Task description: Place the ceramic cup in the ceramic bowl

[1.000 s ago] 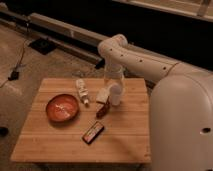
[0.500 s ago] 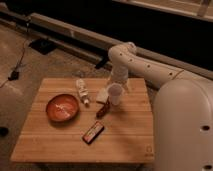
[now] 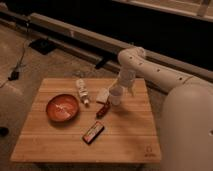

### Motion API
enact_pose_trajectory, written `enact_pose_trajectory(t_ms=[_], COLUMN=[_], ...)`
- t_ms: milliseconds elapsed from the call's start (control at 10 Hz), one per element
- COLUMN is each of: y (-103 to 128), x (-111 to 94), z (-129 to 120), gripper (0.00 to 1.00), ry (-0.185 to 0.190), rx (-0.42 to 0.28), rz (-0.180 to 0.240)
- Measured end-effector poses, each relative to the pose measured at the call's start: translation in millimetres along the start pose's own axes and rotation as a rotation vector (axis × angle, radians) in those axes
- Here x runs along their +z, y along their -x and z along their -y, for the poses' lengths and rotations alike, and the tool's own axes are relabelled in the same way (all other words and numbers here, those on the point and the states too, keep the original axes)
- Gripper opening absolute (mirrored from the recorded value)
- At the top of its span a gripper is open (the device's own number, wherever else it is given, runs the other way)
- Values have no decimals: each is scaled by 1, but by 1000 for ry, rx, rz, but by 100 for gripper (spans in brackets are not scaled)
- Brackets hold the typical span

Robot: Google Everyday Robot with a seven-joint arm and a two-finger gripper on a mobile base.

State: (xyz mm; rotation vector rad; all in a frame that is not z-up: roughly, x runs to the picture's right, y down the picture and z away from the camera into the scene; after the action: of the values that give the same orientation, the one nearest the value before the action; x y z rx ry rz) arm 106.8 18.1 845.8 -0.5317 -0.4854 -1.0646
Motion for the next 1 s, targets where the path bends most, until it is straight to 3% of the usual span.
enact_pose_trajectory(t_ms=[200,600,800,1000], y=[-1,-6,-8,-8], x=[12,38,46,49], z=[-4,-6,-8,-6], gripper=[80,79,65,43], ry=[14,104,138,141], rx=[16,29,38,30], rz=[22,61,84,113])
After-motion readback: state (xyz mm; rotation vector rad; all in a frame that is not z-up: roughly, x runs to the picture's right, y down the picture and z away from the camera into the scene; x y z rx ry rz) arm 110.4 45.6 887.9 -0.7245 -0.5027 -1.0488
